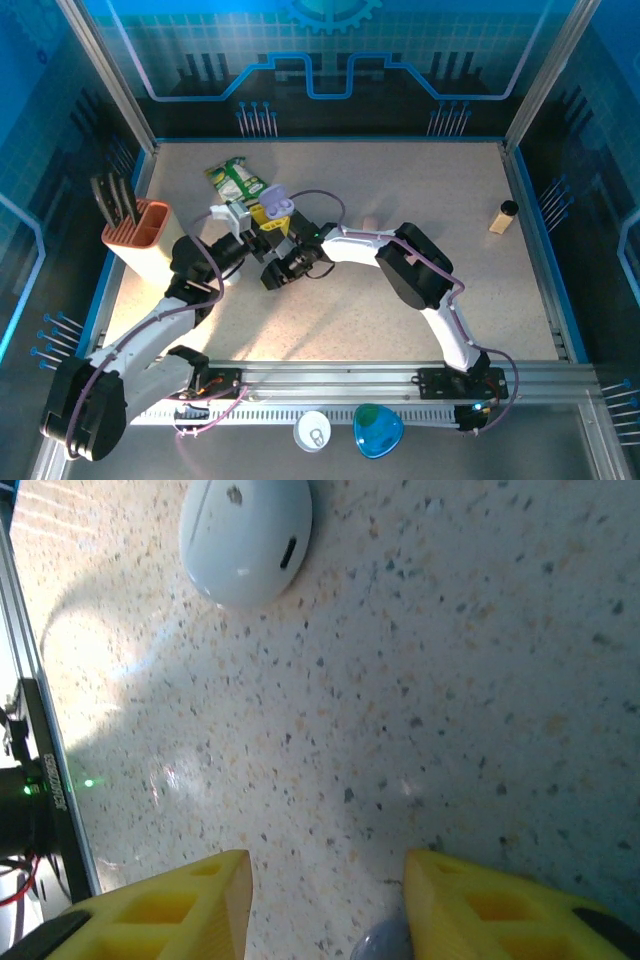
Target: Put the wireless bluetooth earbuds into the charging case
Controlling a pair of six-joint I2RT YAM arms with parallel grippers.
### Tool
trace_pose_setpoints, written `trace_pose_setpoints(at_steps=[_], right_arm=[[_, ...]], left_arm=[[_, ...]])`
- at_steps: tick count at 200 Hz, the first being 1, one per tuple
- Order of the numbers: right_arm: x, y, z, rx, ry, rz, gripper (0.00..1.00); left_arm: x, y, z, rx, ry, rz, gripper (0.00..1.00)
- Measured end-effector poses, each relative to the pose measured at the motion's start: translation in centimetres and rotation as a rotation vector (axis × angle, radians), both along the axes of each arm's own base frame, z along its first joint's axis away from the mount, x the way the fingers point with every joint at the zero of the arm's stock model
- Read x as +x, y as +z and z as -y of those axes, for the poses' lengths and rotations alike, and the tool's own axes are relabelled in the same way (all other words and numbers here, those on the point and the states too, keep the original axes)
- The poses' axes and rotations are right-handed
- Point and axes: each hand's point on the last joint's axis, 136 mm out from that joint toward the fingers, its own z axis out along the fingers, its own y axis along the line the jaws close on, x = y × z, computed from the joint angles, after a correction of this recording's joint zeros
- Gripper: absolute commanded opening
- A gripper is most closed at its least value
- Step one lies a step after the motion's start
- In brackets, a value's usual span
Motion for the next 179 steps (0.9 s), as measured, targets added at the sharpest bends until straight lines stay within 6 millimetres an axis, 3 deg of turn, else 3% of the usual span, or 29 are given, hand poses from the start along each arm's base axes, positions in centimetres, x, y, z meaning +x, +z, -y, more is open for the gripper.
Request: trace_pose_setpoints(at_steps=[40,59,96,179], right_arm=[[-0.3,-0.1,0.4,-0.003,0.035,0.027,0.44],[-0.5,-0.1,0.7,-0.007,0.041,0.036,0.50],[-0.5,0.0,1.0,-0.005,0.040,0.049,0.51],[0.5,0.0,1.6,0.014,0.076,0.057,0.44]], left_arm=[[0.1,-0.2,0.3,-0.009,-0.019,-0.009,0.34],[0.0,-0.2,0.4,-0.016,-0.029,-0.015,0.34],[0.1,-0.2,0.4,-0.018,-0.032,-0.016,0.34],[0.3,-0.7,0.6,-0.012,-0.035,-0.031,0.34]])
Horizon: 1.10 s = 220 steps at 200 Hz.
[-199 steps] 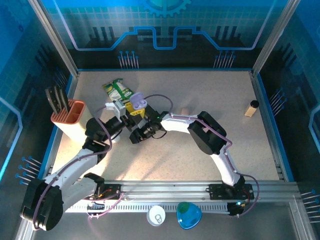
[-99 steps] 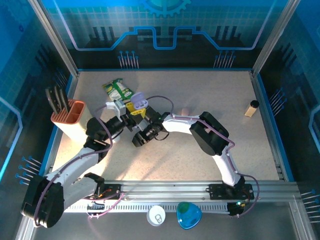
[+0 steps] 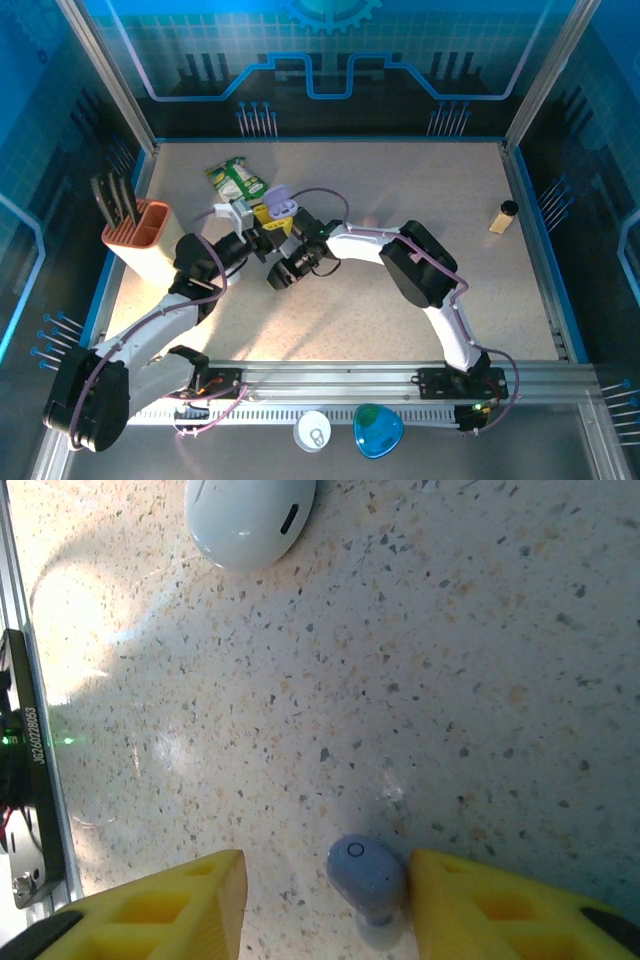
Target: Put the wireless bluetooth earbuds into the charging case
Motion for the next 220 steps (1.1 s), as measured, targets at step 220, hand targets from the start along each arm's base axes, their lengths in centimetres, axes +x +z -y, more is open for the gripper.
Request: trace_pose_setpoints(at_steps=[220], right_arm=[[0.0,-0.8,0.2,-0.018,0.037,-0.012,0.21]], left_arm=[[0.6,-1.1,0.3,0.012,-0.004,-0.032,0.35]])
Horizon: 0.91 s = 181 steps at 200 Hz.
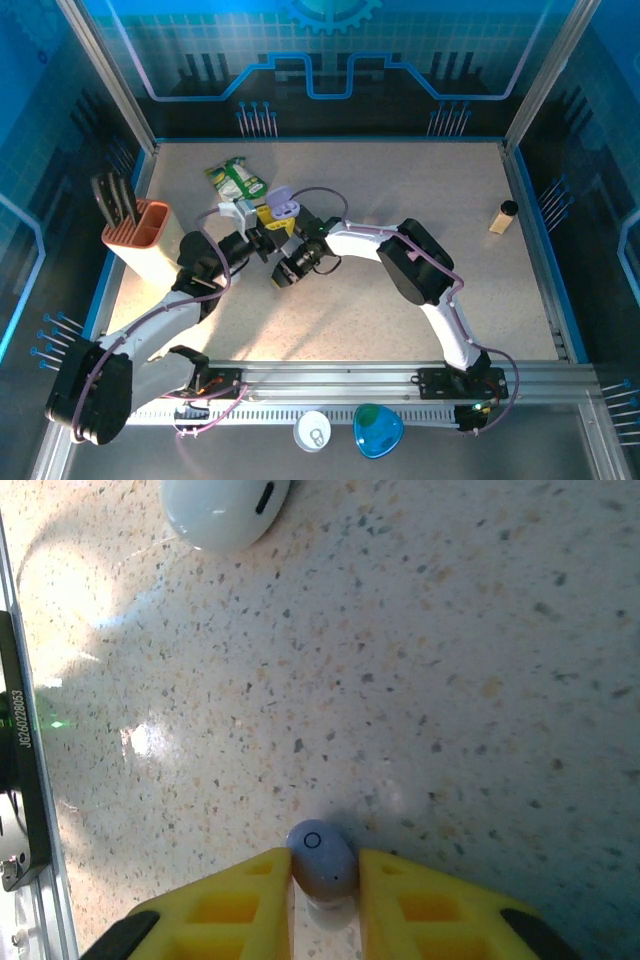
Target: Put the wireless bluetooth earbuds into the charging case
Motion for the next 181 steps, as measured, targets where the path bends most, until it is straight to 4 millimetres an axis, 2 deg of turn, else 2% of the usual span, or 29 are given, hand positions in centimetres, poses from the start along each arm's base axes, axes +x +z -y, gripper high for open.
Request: trace_pose_setpoints(at_steps=[50,81,103,141,159,181], right_arm=[[0.0,0.0,-0.1,-0.006,-0.014,0.009,0.17],[0.1,0.1,1.1,-0.010,-0.077,0.023,0.18],[0.7,0.3,3.4,-0.028,-0.170,0.030,0.18],[4.0,1.4,9.4,-0.040,-0.422,0.062,0.18],[5.3,2.3,12.4,-0.039,-0.540,0.088,0.18],[5.8,3.8,15.4,-0.041,-0.665,0.133,0.18]], left_arm=[[0.0,0.0,0.0,0.000,0.000,0.000,0.35],[0.0,0.0,0.0,0.000,0.002,0.000,0.35],[0.2,0.1,-0.2,0.002,0.015,0.007,0.35],[0.7,-0.3,-0.5,0.009,0.053,0.025,0.35],[1.3,-1.1,-0.6,0.020,0.074,0.020,0.35],[1.7,-2.6,0.1,0.059,0.088,0.033,0.35]])
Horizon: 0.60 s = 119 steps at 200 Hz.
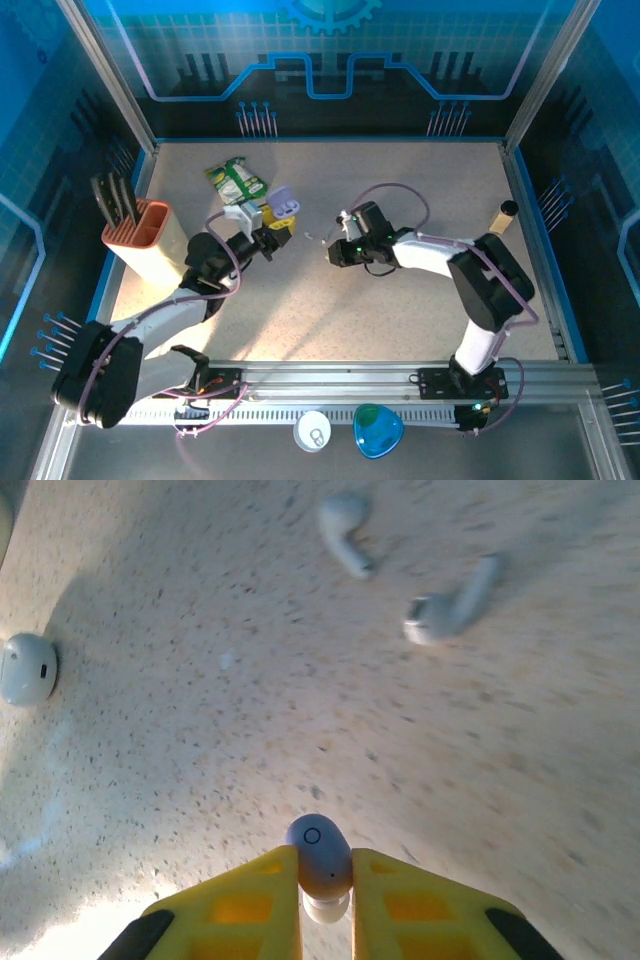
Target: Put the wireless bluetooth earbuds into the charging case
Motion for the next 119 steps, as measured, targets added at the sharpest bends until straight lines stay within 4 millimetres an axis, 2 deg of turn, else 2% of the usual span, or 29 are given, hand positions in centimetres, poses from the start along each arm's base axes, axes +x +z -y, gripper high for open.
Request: trace_pose_setpoints(at_steps=[32,67,95,119], right_arm=[[0.0,3.5,3.0,-0.011,-0.133,0.110,0.18],[0.1,8.3,4.7,0.022,-0.223,0.234,0.17],[-0.7,12.0,4.5,0.061,-0.222,0.330,0.17],[-1.9,14.1,3.0,0.073,-0.161,0.382,0.18]], left_arm=[[0.0,-3.0,2.2,0.085,-0.005,0.017,0.34],[0.8,-5.7,3.7,0.161,0.019,0.047,0.33],[1.4,-7.6,4.3,0.198,0.027,0.059,0.32],[1.7,-8.9,5.1,0.231,0.022,0.063,0.32]])
